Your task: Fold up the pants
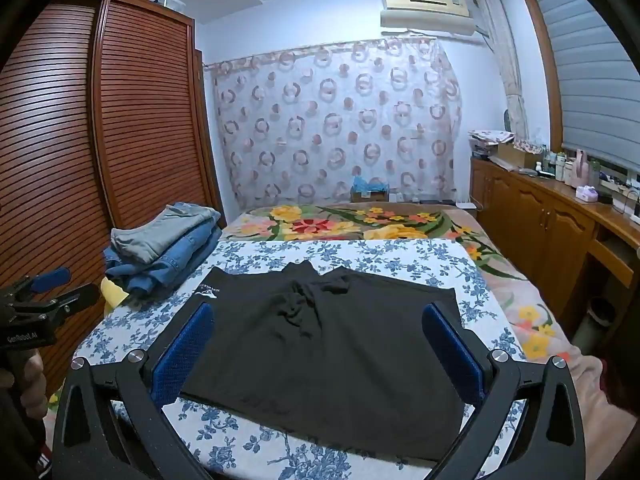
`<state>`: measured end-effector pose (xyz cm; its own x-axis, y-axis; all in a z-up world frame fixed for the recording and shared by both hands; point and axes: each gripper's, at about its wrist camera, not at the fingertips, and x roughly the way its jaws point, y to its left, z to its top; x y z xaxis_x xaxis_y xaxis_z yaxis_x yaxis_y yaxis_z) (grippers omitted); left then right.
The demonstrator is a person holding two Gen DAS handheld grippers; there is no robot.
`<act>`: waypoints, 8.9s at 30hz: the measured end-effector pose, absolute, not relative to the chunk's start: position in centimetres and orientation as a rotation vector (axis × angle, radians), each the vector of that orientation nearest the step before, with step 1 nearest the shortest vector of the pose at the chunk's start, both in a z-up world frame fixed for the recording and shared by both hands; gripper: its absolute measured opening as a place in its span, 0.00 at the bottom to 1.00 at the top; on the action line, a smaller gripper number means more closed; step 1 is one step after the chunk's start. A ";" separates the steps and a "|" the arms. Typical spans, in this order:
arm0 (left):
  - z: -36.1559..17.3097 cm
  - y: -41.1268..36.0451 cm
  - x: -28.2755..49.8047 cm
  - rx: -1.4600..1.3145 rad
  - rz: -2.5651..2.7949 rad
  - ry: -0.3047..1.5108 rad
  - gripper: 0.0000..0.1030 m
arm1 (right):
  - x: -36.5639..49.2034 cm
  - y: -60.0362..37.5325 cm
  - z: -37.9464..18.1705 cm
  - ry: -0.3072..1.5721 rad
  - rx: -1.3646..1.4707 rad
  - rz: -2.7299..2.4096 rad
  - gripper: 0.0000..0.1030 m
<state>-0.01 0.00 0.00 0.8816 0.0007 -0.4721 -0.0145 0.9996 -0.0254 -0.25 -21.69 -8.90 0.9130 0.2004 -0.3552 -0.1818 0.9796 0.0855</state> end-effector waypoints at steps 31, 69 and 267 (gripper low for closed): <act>-0.4 0.0 0.1 -0.011 0.006 0.486 1.00 | -0.7 -21.7 -8.7 0.362 0.050 0.201 1.00; -0.1 -0.2 0.1 -0.003 0.005 0.473 1.00 | -0.9 -21.6 -8.7 0.357 0.051 0.203 1.00; -10.7 -5.5 9.5 -0.012 -0.369 0.847 0.73 | 4.3 -21.3 -9.4 0.669 -0.004 0.331 0.46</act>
<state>9.47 -5.51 -10.73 0.6031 -0.3231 -0.7293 0.3136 0.9367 -0.1556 4.33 -21.31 -9.38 0.7342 0.3001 -0.6090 -0.3028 0.9476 0.1019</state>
